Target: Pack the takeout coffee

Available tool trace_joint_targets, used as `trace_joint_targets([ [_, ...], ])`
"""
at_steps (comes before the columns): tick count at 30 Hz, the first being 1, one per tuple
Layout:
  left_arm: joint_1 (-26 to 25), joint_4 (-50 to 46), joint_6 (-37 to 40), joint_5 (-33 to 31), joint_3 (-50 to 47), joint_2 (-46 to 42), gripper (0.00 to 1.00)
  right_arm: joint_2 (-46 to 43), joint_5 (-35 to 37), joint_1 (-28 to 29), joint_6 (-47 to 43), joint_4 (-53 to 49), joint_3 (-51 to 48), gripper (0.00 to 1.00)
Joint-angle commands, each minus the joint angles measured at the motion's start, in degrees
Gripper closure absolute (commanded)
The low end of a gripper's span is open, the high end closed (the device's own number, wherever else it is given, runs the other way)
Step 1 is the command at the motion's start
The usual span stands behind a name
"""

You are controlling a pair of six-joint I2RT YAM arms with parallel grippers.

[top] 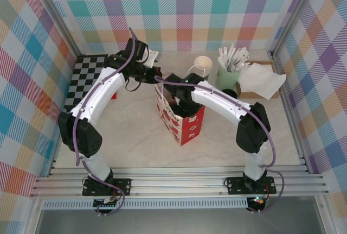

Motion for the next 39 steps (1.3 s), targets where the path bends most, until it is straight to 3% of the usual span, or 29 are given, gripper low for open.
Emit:
trace_joint_targets([
  [1,-0.4,-1.9,-0.5,-0.4,0.3,1.2,1.0,-0.9,0.5,-0.3,0.2,0.4,-1.0,0.57],
  [39,-0.4,-2.1,-0.7,-0.1,0.6,1.9,1.0,-1.4,1.6,-0.2,-0.1,3.2,-3.6,0.58],
])
